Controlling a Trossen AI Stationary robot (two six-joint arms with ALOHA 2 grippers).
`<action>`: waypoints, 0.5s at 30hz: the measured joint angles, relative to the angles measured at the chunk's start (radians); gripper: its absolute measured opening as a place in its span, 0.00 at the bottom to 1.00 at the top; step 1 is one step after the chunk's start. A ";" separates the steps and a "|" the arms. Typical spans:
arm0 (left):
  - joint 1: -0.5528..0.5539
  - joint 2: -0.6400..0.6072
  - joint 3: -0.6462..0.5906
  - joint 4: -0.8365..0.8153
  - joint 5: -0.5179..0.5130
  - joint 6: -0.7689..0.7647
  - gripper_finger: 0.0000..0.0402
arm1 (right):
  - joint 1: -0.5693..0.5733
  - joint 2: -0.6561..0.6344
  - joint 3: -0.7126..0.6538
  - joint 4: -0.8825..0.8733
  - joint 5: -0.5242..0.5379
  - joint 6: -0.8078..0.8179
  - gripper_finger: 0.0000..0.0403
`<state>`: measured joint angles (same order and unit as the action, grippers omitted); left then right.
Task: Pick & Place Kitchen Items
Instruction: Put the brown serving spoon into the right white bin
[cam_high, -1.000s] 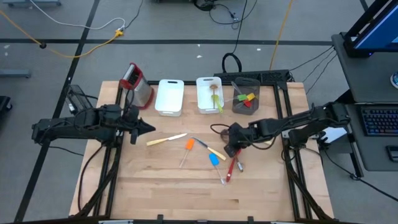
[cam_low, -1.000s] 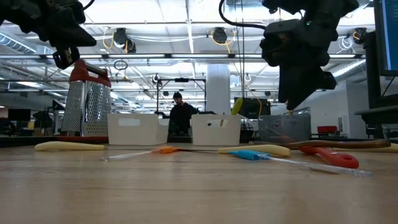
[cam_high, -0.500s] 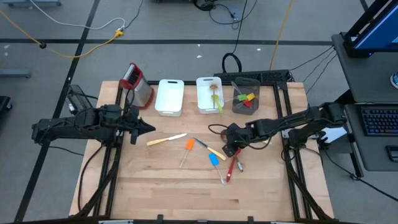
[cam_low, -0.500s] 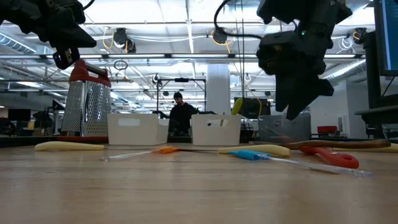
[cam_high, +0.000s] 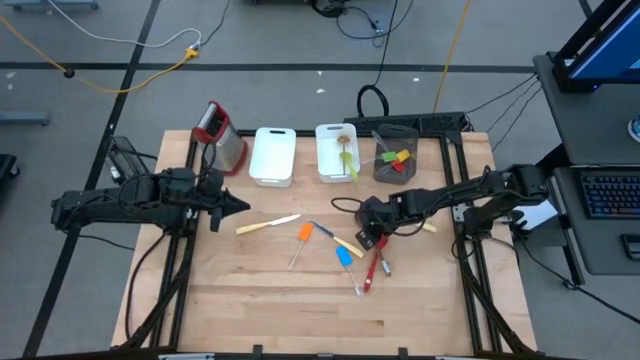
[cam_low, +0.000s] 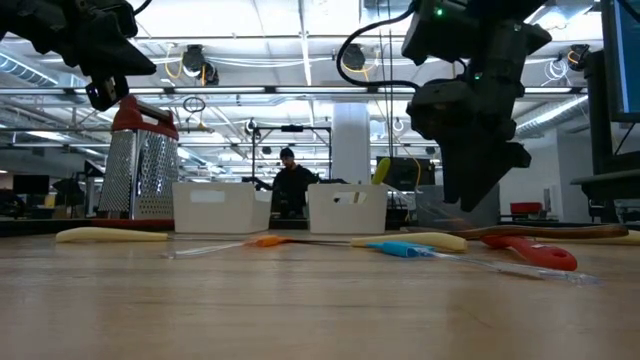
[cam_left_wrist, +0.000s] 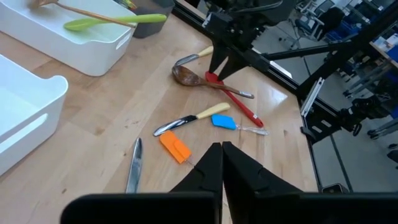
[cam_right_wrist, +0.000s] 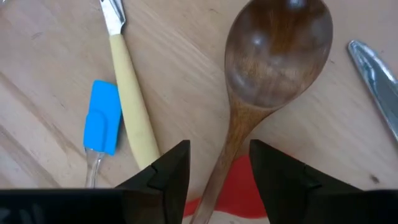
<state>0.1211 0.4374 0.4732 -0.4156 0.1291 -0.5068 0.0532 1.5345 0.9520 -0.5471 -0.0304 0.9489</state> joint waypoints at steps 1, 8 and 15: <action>0.000 0.000 0.000 0.000 0.000 0.000 0.01 | 0.000 0.000 0.000 0.000 0.002 0.000 0.39; 0.000 0.000 0.001 0.000 0.000 0.005 0.05 | -0.002 0.000 0.000 -0.004 0.030 -0.018 0.39; 0.000 0.000 0.001 0.000 0.000 0.015 0.08 | -0.002 0.061 0.000 0.001 0.016 -0.013 0.39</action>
<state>0.1211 0.4374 0.4740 -0.4156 0.1287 -0.4915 0.0517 1.5950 0.9520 -0.5461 -0.0140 0.9361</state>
